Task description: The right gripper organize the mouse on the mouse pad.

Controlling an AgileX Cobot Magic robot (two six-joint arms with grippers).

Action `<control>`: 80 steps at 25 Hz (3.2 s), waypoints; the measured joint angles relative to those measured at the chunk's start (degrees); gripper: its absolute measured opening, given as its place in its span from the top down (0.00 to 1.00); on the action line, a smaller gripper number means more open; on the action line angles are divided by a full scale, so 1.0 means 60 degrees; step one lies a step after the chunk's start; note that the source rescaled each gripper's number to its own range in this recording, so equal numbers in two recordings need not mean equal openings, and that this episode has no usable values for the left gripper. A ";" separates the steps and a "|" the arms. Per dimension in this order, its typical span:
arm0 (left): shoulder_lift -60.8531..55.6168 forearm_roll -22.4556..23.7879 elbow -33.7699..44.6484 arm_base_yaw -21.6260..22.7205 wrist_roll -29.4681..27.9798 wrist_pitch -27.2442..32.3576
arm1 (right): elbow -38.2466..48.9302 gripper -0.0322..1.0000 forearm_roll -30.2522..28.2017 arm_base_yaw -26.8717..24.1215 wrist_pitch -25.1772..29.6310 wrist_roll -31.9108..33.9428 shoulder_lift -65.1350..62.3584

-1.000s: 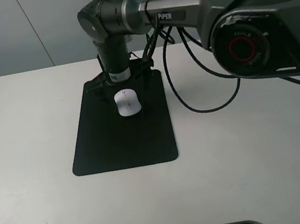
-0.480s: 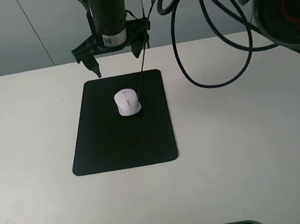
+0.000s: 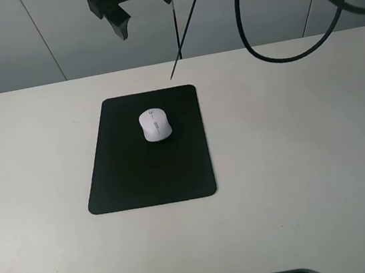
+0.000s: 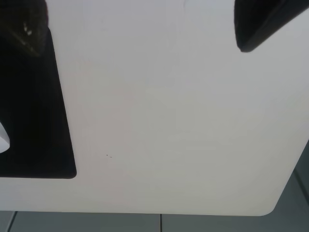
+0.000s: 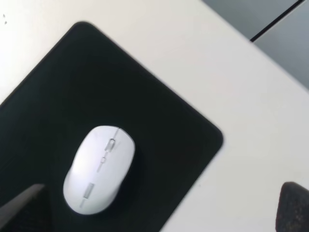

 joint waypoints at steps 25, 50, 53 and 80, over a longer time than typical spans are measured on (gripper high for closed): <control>0.0000 0.0000 0.0000 0.0000 0.0000 0.0000 | 0.5640 0.01 0.0644 -0.2559 -0.0996 -0.0762 -0.4004; 0.0000 0.0000 0.0000 0.0000 0.0000 0.0000 | 1.2291 0.00 0.0917 -0.6063 -0.2316 -0.0743 -1.1947; 0.0000 0.0000 0.0000 0.0000 0.0000 0.0000 | 1.2757 0.00 0.0917 -0.6334 -0.2316 -0.0680 -1.3061; 0.0000 0.0000 0.0000 0.0000 0.0000 0.0000 | 1.5387 0.00 0.1127 -0.6876 -0.1145 0.0454 -1.9197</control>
